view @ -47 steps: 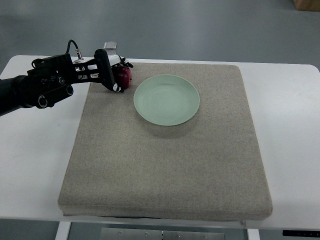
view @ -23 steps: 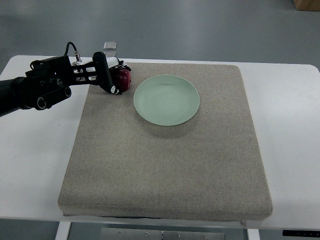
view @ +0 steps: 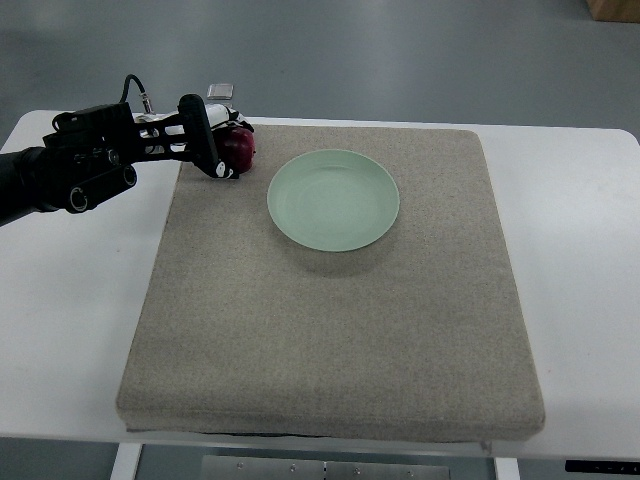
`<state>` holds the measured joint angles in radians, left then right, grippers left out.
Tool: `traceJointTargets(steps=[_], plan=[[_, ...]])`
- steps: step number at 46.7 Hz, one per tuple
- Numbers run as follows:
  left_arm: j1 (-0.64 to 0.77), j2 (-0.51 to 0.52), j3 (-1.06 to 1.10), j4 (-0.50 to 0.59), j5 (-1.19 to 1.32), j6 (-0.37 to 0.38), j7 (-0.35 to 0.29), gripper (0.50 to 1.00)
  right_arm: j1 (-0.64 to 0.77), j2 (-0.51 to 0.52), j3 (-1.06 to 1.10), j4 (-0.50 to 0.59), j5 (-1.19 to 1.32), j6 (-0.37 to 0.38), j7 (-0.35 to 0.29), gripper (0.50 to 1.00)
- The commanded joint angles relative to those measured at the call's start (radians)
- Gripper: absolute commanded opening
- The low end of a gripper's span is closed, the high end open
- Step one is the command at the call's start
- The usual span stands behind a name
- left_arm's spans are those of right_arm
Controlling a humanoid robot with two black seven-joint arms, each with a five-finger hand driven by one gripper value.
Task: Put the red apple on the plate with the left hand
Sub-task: 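Carry the apple with the left hand onto the green plate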
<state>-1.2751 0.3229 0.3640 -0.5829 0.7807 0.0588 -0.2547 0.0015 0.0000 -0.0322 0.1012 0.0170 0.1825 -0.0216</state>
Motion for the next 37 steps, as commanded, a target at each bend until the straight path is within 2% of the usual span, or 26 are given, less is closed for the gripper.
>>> traceJointTargets(steps=[1,8,30,37], plan=[[-0.004,-0.004,-0.013,-0.005,-0.001,0.001,-0.002,0.5,0.0,0.0,0.0,0.0,0.001,0.0,0.0,0.932],[-0.007,-0.01,-0.026,-0.037,-0.006,0.003,-0.005,0.5,0.0,0.0,0.0,0.0,0.0,0.0,0.0,0.93],[-0.044,-0.012,-0.085,-0.252,-0.006,0.026,-0.015,0.5,0.0,0.0,0.0,0.0,0.0,0.0,0.0,0.932],[-0.033,-0.038,-0.086,-0.264,-0.001,0.026,-0.02,0.5,0.0,0.0,0.0,0.0,0.0,0.0,0.0,0.93]])
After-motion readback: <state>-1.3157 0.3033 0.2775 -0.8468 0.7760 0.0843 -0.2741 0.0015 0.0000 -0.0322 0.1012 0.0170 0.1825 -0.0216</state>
